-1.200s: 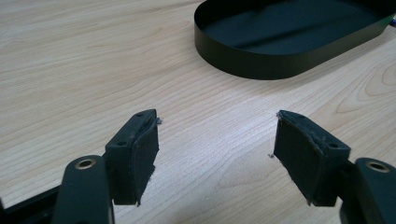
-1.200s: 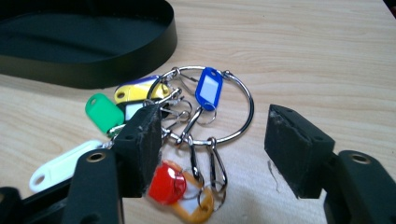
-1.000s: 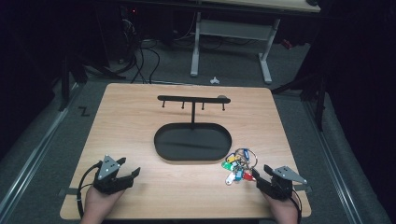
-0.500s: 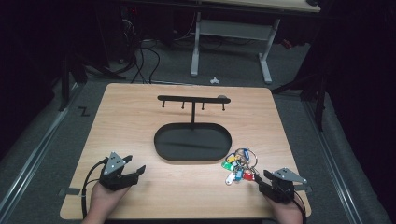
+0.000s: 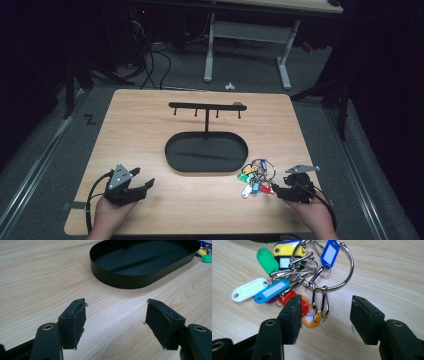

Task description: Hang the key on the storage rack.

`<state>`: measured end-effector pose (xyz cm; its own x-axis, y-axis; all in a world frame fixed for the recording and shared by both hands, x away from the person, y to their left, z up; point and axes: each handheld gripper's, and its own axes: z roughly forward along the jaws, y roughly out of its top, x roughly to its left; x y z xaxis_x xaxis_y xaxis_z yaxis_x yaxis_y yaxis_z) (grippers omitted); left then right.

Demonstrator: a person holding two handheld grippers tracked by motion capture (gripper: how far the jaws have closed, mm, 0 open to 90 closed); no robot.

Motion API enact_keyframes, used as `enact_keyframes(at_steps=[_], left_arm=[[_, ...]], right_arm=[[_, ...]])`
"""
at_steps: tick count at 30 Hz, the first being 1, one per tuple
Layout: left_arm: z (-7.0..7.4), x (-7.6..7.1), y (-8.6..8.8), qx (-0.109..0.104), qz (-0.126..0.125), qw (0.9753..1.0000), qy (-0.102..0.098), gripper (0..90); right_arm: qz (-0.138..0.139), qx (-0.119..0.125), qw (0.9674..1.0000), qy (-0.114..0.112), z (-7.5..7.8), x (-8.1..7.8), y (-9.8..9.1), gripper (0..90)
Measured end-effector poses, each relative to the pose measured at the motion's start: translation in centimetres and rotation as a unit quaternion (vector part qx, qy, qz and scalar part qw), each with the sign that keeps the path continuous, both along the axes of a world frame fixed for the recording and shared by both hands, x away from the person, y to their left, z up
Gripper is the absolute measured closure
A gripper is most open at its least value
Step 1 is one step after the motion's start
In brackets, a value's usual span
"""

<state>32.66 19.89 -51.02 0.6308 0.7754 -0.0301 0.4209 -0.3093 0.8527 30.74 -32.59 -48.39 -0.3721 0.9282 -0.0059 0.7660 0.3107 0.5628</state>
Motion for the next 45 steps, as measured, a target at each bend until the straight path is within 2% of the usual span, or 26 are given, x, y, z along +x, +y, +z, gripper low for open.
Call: enact_keyframes(at_steps=[1, 3, 6, 7, 9, 10, 11, 12, 13, 14, 16, 19, 24, 26, 27, 29, 30, 31, 32, 33, 34, 35, 38, 39, 42, 45], left_arm=[[0.0, 0.0, 0.0, 0.000, -0.001, 1.0000, 0.001, 32.9], [-0.1, 0.0, 0.1, 0.000, 0.000, 1.0000, 0.001, 32.9], [-0.1, 0.0, 0.2, -0.004, 0.000, 1.0000, 0.001, 33.1], [-0.1, 0.0, 0.2, -0.005, 0.000, 1.0000, 0.001, 33.1], [-0.1, 0.0, 0.2, -0.005, 0.000, 1.0000, 0.002, 33.2], [-0.1, 0.1, 0.2, -0.004, -0.001, 1.0000, 0.002, 33.2], [-0.1, 0.1, 0.1, -0.003, -0.002, 1.0000, 0.002, 33.3], [-0.1, 0.1, 0.1, -0.003, -0.002, 1.0000, 0.002, 33.4], [-0.1, 0.1, 0.0, -0.002, -0.004, 1.0000, 0.002, 33.6], [-0.1, 0.1, 0.0, -0.002, -0.004, 1.0000, 0.002, 33.6], [-0.1, 0.1, 0.0, -0.001, -0.006, 1.0000, 0.002, 33.6], [-0.1, 0.2, 0.0, -0.001, -0.007, 1.0000, 0.004, 33.8], [-0.1, 0.1, 0.0, 0.000, -0.007, 1.0000, 0.003, 33.8], [-0.1, 0.1, 0.0, 0.000, -0.008, 1.0000, 0.005, 33.8], [-0.1, 0.1, -0.1, 0.000, -0.009, 0.9999, 0.004, 33.8], [-0.1, 0.1, -0.1, 0.001, -0.011, 0.9999, 0.003, 34.0], [-0.1, 0.0, -0.1, 0.000, -0.011, 0.9999, 0.003, 34.0], [-0.2, 0.1, -0.1, 0.000, -0.011, 0.9999, 0.003, 34.1], [-0.2, 0.1, -0.1, 0.000, -0.011, 0.9999, 0.003, 34.1], [-0.2, 0.1, -0.1, 0.001, -0.010, 0.9999, 0.003, 34.1], [-0.2, 0.1, -0.1, 0.001, -0.010, 0.9999, 0.003, 34.1], [-0.2, 0.1, 0.0, 0.001, -0.010, 0.9999, 0.003, 34.1], [-0.2, 0.1, 0.0, 0.002, -0.011, 0.9999, 0.004, 34.1], [-0.2, 0.0, 0.0, 0.002, -0.011, 0.9999, 0.003, 34.1], [-0.2, 0.0, 0.0, 0.002, -0.012, 0.9999, 0.003, 34.1], [-0.2, 0.0, 0.0, 0.002, -0.013, 0.9999, 0.002, 34.1]], right_arm=[[0.007, -0.020, 0.9996, 0.018, 0.2, 0.9, 0.3, 41.5], [0.017, -0.040, 0.9985, 0.035, 0.4, 1.7, 0.8, 40.3], [0.027, -0.053, 0.9969, 0.051, 0.5, 2.5, 1.2, 38.7], [0.039, -0.069, 0.9946, 0.067, 0.5, 3.3, 1.7, 37.5], [0.047, -0.077, 0.9932, 0.074, 0.5, 3.6, 1.9, 37.2], [0.051, -0.083, 0.9918, 0.082, 0.6, 4.0, 2.1, 36.6], [0.054, -0.086, 0.9893, 0.104, 0.7, 5.0, 2.2, 35.5], [0.054, -0.086, 0.9893, 0.104, 0.7, 5.0, 2.2, 35.5], [0.055, -0.100, 0.9860, 0.122, 0.8, 6.0, 2.1, 35.5], [0.055, -0.100, 0.9860, 0.122, 0.8, 6.0, 2.1, 35.5], [0.060, -0.115, 0.9820, 0.137, 1.0, 7.3, 2.0, 39.1], [0.064, -0.126, 0.9785, 0.150, 1.1, 9.0, 2.0, 40.3], [0.061, -0.130, 0.9767, 0.159, 1.1, 11.1, 2.1, 43.5], [0.073, -0.146, 0.9735, 0.160, 1.3, 11.9, 2.4, 48.4], [0.091, -0.156, 0.9710, 0.157, 1.6, 12.6, 2.7, 52.6], [0.091, -0.150, 0.9704, 0.165, 1.7, 13.1, 2.9, 53.0], [0.092, -0.148, 0.9683, 0.179, 1.6, 13.6, 2.9, 53.1], [0.105, -0.158, 0.9622, 0.195, 1.2, 14.5, 3.0, 55.9], [0.105, -0.158, 0.9622, 0.195, 1.2, 14.5, 3.0, 55.9], [0.104, -0.162, 0.9576, 0.214, 0.7, 15.0, 3.1, 57.7], [0.104, -0.162, 0.9576, 0.214, 0.7, 15.0, 3.1, 57.7], [0.105, -0.161, 0.9552, 0.225, 0.4, 15.5, 3.1, 60.1], [0.108, -0.163, 0.9531, 0.231, 0.2, 15.8, 3.0, 60.1], [0.089, -0.156, 0.9540, 0.240, 0.0, 16.0, 3.0, 60.2], [0.100, -0.159, 0.9534, 0.236, -0.2, 16.3, 2.7, 61.3], [0.094, -0.148, 0.9523, 0.250, -0.3, 16.3, 2.9, 69.5]])
